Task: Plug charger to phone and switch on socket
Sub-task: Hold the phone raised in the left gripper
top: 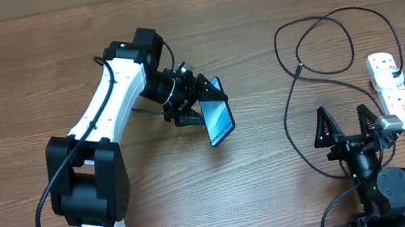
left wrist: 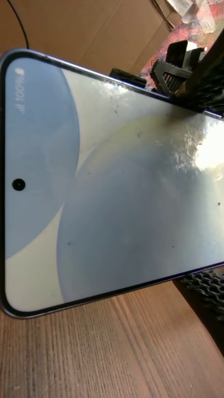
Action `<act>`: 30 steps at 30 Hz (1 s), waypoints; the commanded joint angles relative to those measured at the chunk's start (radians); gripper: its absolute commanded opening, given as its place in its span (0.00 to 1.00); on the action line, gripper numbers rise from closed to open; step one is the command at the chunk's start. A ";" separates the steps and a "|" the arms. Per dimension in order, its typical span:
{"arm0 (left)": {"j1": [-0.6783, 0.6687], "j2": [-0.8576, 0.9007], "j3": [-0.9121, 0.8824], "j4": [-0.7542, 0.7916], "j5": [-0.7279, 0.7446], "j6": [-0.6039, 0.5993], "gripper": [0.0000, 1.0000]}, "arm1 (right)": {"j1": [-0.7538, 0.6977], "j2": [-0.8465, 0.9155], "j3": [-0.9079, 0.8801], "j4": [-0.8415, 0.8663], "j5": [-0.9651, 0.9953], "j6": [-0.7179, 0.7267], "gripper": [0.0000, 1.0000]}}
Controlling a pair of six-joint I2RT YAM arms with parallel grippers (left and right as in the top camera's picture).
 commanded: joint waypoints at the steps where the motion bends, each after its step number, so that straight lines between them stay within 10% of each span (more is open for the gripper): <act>1: 0.003 0.006 0.028 0.011 0.056 -0.014 0.47 | -0.001 -0.006 -0.011 0.006 0.009 -0.007 1.00; 30: 0.021 0.006 0.028 0.053 0.006 0.026 0.47 | -0.001 -0.006 -0.011 0.006 0.009 -0.007 1.00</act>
